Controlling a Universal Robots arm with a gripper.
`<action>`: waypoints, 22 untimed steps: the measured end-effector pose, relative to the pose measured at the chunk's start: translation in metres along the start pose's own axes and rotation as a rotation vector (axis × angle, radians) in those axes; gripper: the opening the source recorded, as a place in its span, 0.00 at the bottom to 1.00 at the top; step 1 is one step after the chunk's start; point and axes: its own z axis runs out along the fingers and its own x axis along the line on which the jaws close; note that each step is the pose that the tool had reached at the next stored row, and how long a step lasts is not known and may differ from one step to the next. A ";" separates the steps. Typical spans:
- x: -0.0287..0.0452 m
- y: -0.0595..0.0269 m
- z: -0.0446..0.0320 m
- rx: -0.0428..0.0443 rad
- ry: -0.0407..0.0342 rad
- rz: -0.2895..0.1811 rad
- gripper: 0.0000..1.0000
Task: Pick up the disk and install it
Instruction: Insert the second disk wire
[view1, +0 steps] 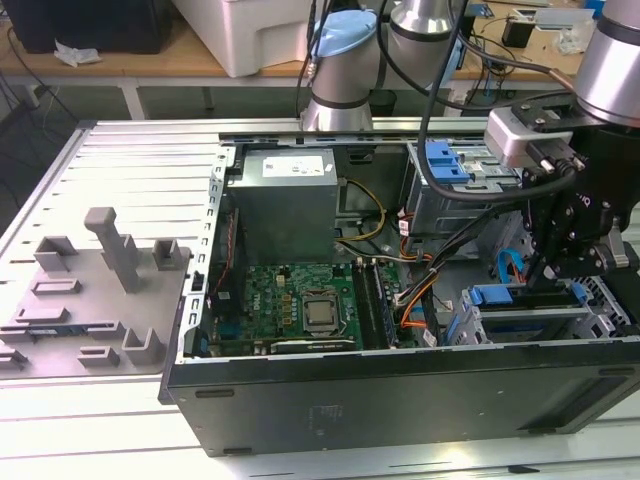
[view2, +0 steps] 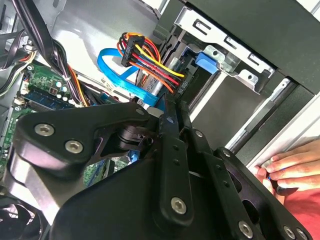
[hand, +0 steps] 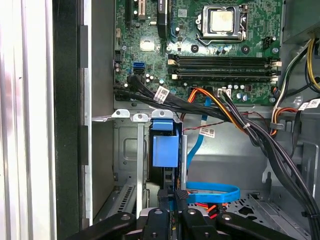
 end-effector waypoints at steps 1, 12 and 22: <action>0.0000 0.0000 0.0001 0.0000 0.0001 0.000 0.16; 0.0000 -0.0006 0.0004 0.0002 -0.0091 0.000 0.16; 0.0013 -0.0007 0.0008 0.0002 -0.0092 0.000 0.16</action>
